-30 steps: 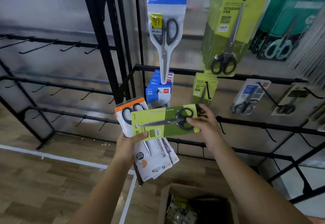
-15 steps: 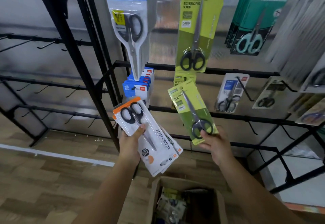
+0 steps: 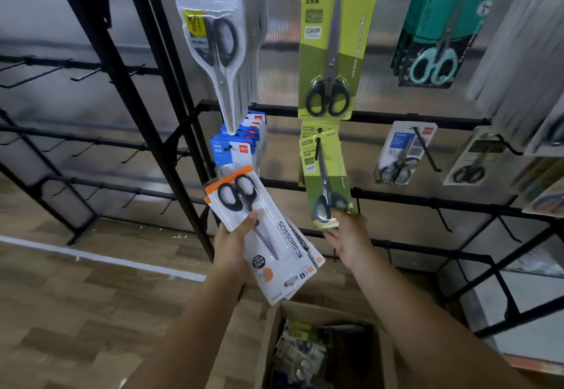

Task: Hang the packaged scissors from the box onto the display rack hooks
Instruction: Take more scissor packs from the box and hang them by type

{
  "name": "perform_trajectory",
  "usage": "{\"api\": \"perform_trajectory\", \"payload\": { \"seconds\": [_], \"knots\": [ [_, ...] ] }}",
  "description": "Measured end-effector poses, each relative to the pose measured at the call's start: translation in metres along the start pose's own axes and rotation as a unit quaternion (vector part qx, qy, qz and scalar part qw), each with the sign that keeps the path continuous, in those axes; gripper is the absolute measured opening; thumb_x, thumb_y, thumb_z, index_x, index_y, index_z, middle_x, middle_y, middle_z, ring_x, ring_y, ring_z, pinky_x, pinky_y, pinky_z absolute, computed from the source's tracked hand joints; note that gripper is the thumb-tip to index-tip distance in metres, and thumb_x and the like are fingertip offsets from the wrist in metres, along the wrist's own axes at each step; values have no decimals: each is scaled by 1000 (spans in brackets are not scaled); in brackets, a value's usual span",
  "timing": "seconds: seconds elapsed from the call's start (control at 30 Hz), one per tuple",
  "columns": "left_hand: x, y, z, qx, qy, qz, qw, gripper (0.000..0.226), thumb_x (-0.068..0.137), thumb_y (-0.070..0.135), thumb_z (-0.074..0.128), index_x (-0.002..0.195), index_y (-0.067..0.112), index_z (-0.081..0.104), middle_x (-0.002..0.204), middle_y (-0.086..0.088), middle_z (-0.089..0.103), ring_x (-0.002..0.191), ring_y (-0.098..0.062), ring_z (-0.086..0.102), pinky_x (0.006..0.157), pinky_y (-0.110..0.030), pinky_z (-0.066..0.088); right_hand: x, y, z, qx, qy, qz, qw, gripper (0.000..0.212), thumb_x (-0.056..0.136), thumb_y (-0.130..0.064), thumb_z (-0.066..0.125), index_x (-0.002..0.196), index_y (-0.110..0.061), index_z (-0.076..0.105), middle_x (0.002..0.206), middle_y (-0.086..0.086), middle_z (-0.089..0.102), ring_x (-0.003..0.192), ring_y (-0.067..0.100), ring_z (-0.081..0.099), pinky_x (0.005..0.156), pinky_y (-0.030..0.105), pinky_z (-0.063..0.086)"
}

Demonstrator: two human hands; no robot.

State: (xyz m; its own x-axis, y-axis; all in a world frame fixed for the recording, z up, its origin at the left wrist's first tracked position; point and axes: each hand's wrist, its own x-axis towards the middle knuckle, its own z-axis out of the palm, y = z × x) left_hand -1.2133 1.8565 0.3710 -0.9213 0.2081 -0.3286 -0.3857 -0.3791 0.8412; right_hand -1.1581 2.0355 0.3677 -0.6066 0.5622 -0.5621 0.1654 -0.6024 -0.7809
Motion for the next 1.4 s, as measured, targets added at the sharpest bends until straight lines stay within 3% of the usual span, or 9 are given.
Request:
{"api": "perform_trajectory", "payload": {
  "seconds": [0.13, 0.23, 0.53, 0.73, 0.87, 1.0, 1.17, 1.27, 1.4],
  "knots": [
    [0, 8, 5, -23, -53, 9, 998, 27, 86, 1, 53, 106, 15, 63, 91, -4, 72, 82, -22, 69, 65, -34, 54, -1, -4, 18, -256, -13, 48, 965, 88, 87, -65, 40, 150, -23, -4, 151, 12, 29, 130, 34, 39, 103, 41, 37],
    [-3, 14, 3, -35, -88, 19, 995, 32, 83, 1, 53, 110, 15, 61, 95, -6, 72, 90, -27, 66, 74, -41, 55, -19, 2, 19, -354, -117, 58, 926, 91, 74, -79, 34, 138, -15, 41, 135, 13, 52, 120, 31, 53, 99, 45, 42],
    [-18, 21, 11, -174, -90, -29, 980, 92, 60, 28, 80, 139, 3, 42, 136, -21, 51, 124, -39, 48, 106, -57, 34, -42, 20, 9, -122, -253, -10, 960, 34, 78, 4, 67, 107, -13, 65, 105, 6, 71, 95, 23, 68, 78, 37, 54],
    [-9, 22, -10, -98, 5, -25, 995, 18, 93, 1, 47, 109, 6, 56, 79, -3, 71, 69, -12, 64, 61, -20, 55, -53, -10, 10, -155, -135, -262, 943, 32, 78, 15, 60, 95, -12, 64, 99, 3, 67, 84, 12, 64, 71, 21, 51],
    [-8, 31, -28, 128, 54, 134, 981, 84, 80, -10, 66, 148, 10, 20, 145, -12, 37, 127, -20, 43, 100, -29, 40, -59, -38, 10, -287, -103, -377, 875, 28, 82, 7, 61, 109, -3, 64, 97, 3, 67, 65, -10, 62, 61, 10, 49],
    [-10, 56, -23, 438, 19, 336, 834, 125, 55, 20, 92, 151, 14, 12, 153, -1, 18, 144, -27, 16, 118, -51, 14, -65, -62, 13, -478, -73, -458, 746, 19, 83, -7, 63, 102, -3, 65, 87, 16, 71, 78, 27, 68, 71, 40, 52],
    [-10, 82, -7, 640, -93, 370, 666, 107, 69, 31, 82, 150, 32, 12, 150, 16, 20, 145, -11, -6, 114, -51, -4, -93, -77, 21, -514, -113, -629, 572, 2, 70, -2, 63, 72, -2, 63, 57, 11, 58, 53, 25, 57, 51, 22, 30],
    [-9, 86, -1, 527, -161, 295, 780, 57, 81, 16, 74, 132, 22, 50, 120, 2, 62, 121, -20, 53, 92, -15, 39, -96, -85, 24, -495, -100, -625, 595, 4, 78, -3, 63, 80, -5, 66, 63, 3, 58, 60, 22, 55, 55, 25, 35],
    [-14, 80, 17, 434, -157, 288, 839, 21, 84, 9, 69, 102, 17, 61, 96, 0, 66, 93, -16, 60, 73, -15, 46, -93, -86, 22, -314, -93, -507, 797, 47, 80, -5, 68, 121, -22, 55, 100, -7, 61, 92, 12, 59, 75, 15, 46]
  ]
}}
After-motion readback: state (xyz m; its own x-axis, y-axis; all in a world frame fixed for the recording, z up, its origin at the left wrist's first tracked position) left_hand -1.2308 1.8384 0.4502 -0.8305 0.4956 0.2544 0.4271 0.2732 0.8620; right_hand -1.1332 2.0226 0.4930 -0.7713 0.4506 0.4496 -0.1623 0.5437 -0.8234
